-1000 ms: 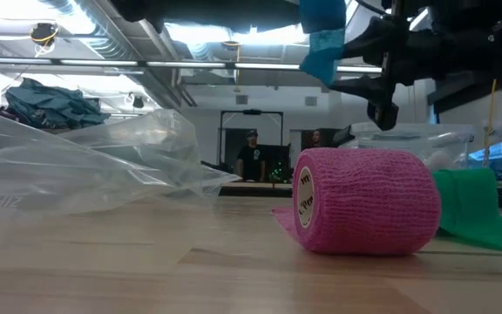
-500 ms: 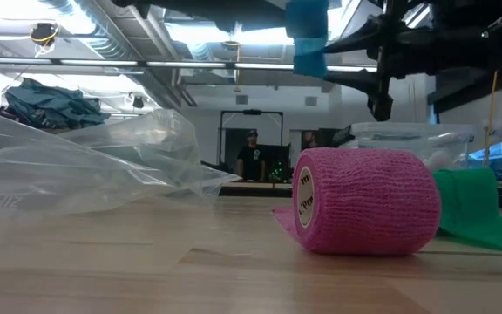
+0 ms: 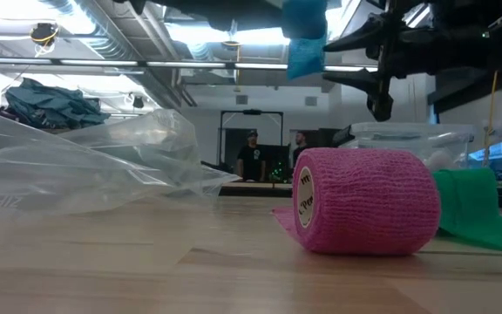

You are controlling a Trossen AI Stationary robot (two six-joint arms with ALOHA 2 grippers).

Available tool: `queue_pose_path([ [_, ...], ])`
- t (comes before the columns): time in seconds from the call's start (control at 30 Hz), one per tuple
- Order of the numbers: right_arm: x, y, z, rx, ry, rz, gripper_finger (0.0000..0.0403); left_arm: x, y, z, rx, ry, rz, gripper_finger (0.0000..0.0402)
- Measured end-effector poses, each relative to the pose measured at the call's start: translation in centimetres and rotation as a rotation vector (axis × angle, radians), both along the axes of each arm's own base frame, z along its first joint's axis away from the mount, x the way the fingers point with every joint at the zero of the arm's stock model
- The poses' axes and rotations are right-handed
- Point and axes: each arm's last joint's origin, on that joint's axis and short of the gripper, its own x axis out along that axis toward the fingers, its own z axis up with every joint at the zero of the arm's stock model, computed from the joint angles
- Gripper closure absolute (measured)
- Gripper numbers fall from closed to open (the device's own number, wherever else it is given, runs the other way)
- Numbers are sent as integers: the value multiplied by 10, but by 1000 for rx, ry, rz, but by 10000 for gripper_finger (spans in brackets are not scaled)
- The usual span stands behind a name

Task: Roll bandage

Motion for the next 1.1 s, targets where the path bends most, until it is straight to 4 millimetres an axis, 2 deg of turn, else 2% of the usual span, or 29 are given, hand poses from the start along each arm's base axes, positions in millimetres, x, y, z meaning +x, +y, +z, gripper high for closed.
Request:
queue_pose_path([
  [0.23,-1,-1,-8,-135,91,-4,221,-1,-1,1,0,-5,-2,401],
  [0.47,-2,-1,-15,-482,178,55,221,-9,-4,15,-6,-54,-14,401],
  [0.53,-2,-1,-14,-534,176,62,221,-11,-4,17,-15,-57,-14,401],
  [0.7,-3,-2,-16,-537,206,19,221,-11,-4,17,-52,-59,-7,401],
  [0.87,-3,-4,-16,-429,215,-60,221,-11,-2,17,-54,-59,-1,401],
  [1.03,-2,-3,-13,-413,178,-36,221,-6,4,9,-37,-27,18,396],
  [1.1,-2,-3,-14,-411,179,-26,221,-4,5,5,21,-6,18,396],
])
